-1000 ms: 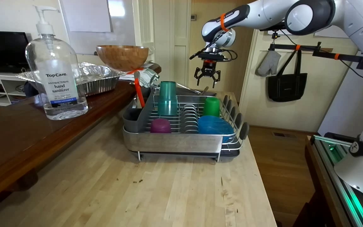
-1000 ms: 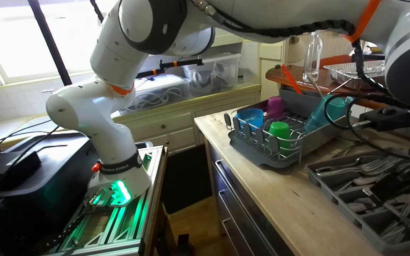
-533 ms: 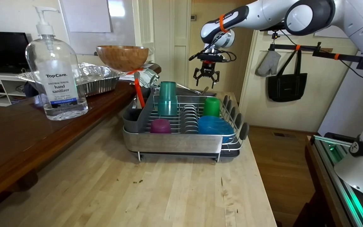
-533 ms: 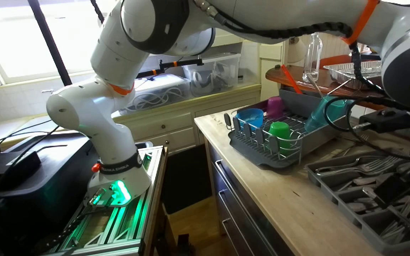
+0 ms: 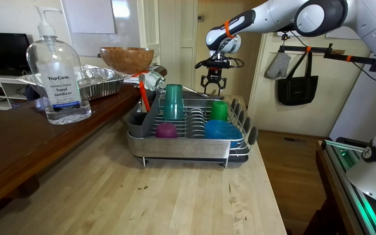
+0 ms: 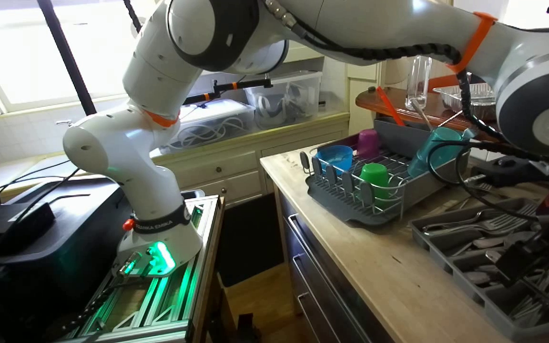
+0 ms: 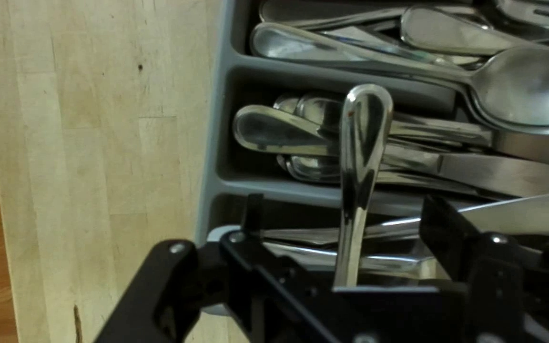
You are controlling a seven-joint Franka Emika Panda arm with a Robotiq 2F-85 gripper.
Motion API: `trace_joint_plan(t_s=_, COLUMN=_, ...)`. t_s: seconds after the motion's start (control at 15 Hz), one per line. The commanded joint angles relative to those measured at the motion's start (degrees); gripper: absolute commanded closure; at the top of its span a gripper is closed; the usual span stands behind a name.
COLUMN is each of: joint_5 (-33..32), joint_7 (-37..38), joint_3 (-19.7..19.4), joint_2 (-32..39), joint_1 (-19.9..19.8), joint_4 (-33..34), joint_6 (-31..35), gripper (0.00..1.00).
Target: Move a knife from the cutlery holder to the plate rack
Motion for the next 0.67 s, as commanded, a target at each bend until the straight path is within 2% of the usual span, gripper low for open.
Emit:
trace_joint_plan(t_s=0.0, joint_5=-1.3, joint_7=-0.5, joint_3=-1.0, joint_2=-1.3, joint_1=0.8, joint_4=-3.9, joint_6=3.3, gripper=0.26)
trace_joint_plan(t_s=0.13, joint_5=-1.7, joint_7=-0.5, joint_3=-1.2, joint_2=-1.3, joint_1=0.8, joint_4=-4.4, joint_6=4.3, gripper=0.31)
trace_joint_plan(t_s=0.27, joint_5=-2.3, joint_7=-0.4, joint_3=-1.4, joint_2=-1.3, joint_1=1.1, joint_4=-5.1, joint_6=5.7, gripper=0.52)
trace_joint_plan(t_s=0.6, joint_5=-3.2, joint_7=-0.2, joint_3=-1.3, joint_2=-1.2, joint_1=1.7, joint_4=-5.6, joint_6=7.6, gripper=0.92)
